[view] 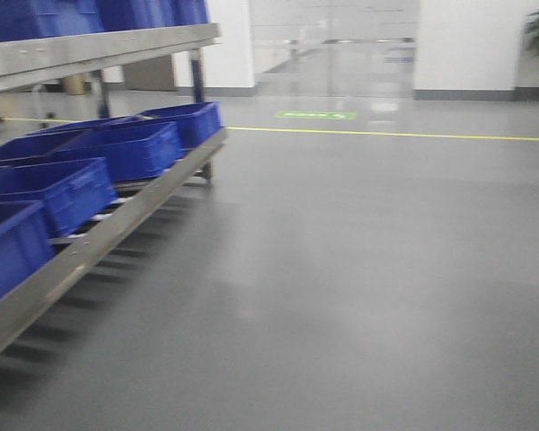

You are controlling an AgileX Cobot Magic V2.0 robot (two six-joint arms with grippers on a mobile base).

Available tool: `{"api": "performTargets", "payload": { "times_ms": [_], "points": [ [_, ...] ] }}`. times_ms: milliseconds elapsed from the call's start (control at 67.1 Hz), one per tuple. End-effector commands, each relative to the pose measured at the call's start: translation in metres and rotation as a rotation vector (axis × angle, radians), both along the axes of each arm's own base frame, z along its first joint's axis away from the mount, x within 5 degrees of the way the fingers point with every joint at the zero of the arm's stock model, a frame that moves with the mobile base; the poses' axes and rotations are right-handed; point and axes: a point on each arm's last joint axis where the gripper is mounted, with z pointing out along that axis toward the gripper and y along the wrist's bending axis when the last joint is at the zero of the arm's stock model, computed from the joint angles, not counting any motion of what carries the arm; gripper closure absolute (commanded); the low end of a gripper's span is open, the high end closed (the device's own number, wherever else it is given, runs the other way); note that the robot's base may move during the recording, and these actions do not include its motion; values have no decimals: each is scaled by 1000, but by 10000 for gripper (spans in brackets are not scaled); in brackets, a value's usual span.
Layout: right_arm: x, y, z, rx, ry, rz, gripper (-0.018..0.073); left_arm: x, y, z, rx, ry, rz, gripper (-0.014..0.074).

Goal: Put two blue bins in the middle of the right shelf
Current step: 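Hold the bin while the base drives to the other shelf unit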

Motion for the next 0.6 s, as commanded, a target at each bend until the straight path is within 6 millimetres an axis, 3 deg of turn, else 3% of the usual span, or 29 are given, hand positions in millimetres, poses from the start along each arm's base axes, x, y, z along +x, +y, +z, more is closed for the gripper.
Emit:
{"api": "performTargets", "payload": {
  "times_ms": [0, 581],
  "points": [
    [-2, -6, 8, -26, -64, -11, 711, -2, 5, 9, 23, -79, 16, 707],
    [-2, -6, 8, -26, -64, -11, 711, -2, 5, 9, 23, -79, 16, 707]
  ]
}}
